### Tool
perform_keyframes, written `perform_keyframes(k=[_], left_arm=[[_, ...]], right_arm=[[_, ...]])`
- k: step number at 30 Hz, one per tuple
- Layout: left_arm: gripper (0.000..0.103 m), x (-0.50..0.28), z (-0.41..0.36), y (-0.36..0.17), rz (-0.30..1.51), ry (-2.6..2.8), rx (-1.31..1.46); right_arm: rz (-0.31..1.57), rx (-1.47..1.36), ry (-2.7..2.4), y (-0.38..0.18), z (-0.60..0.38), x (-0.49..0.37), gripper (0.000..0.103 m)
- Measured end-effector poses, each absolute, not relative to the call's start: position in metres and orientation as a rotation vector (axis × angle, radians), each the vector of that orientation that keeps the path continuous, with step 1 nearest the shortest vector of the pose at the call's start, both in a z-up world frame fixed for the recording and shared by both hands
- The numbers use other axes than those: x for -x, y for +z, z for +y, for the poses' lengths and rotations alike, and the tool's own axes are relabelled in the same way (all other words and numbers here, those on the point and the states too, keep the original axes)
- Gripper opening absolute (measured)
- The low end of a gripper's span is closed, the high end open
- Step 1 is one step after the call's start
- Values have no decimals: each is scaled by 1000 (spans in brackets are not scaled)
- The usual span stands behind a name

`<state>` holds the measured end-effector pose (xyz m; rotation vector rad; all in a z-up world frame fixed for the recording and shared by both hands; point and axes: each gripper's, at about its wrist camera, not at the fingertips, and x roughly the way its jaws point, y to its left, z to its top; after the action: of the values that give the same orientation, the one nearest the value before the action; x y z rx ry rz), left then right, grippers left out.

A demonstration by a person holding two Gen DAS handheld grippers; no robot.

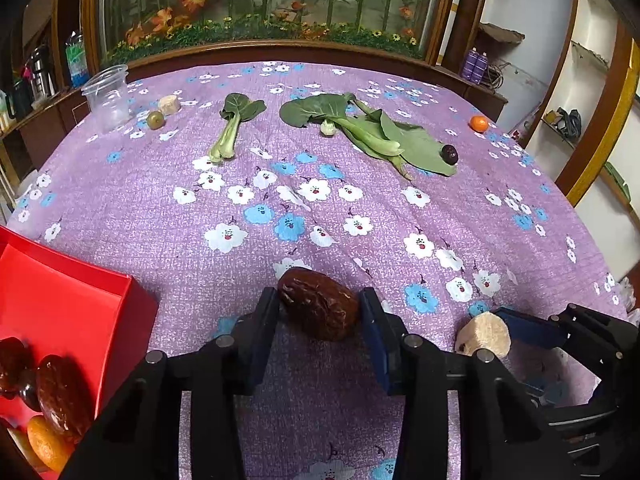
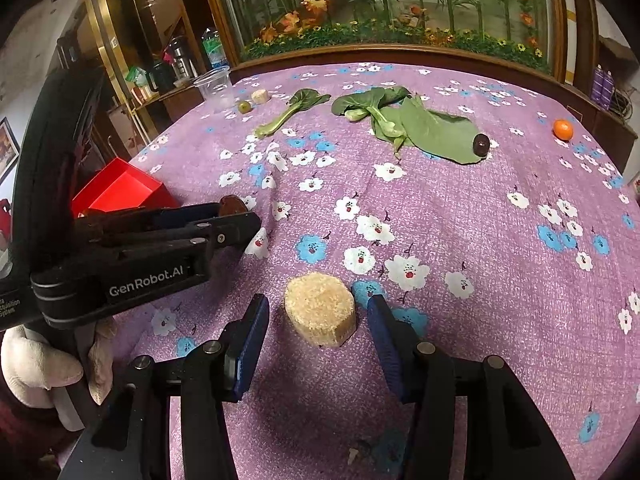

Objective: Organize fruits
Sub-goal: 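Grasp a red date with the left tool while the right grasps a beige yam slice, then carry the red date and yam slice over the red tray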

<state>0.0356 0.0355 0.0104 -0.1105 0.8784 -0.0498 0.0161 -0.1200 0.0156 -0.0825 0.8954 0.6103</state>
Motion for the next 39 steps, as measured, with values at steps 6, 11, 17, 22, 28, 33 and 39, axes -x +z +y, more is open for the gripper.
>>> perform_keyframes(k=[6, 11, 17, 22, 28, 33, 39], left_arm=[[38, -37, 29, 9, 891, -29, 66], [32, -36, 28, 10, 889, -18, 61], [30, -22, 31, 19, 862, -5, 50], [30, -2, 33, 33, 816, 5, 39], [31, 25, 48, 47, 786, 6, 103], [31, 49, 60, 57, 769, 23, 141], [31, 72, 61, 68, 741, 27, 136]], right_arm=[[893, 100, 603, 15, -118, -16, 56], [887, 108, 599, 15, -117, -15, 37], [870, 75, 598, 18, -123, -15, 35], [863, 50, 585, 20, -128, -16, 35], [850, 35, 548, 22, -133, -16, 35], [848, 35, 517, 23, -135, -16, 35], [845, 57, 491, 27, -134, -11, 35]])
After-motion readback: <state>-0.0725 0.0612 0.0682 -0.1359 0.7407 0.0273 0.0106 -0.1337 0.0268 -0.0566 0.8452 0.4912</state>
